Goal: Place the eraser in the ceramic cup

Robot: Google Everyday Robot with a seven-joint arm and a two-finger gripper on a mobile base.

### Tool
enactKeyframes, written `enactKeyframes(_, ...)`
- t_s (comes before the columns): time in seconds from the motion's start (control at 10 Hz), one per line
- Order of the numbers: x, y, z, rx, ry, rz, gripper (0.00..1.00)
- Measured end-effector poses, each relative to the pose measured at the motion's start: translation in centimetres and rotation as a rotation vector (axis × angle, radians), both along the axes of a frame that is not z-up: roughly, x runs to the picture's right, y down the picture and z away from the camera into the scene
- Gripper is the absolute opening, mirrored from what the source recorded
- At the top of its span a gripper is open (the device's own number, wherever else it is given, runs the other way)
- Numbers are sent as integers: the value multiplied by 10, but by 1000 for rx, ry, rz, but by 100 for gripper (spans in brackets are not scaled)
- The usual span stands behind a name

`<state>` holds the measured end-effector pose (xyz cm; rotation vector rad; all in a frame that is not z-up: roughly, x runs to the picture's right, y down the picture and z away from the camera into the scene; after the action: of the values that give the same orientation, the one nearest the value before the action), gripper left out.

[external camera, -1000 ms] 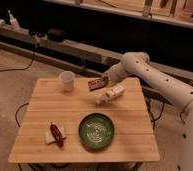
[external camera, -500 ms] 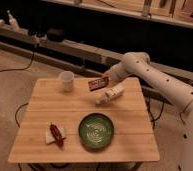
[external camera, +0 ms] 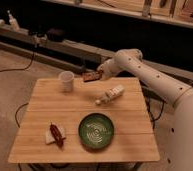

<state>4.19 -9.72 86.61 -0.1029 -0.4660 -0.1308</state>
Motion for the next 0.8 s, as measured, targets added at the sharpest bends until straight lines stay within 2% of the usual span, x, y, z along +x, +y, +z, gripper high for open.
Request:
enactKeyframes(0.3,-26,-5,10,18,-31,17,0)
enactKeyframes(0.8,-50,-22,26,18,-79,48,0)
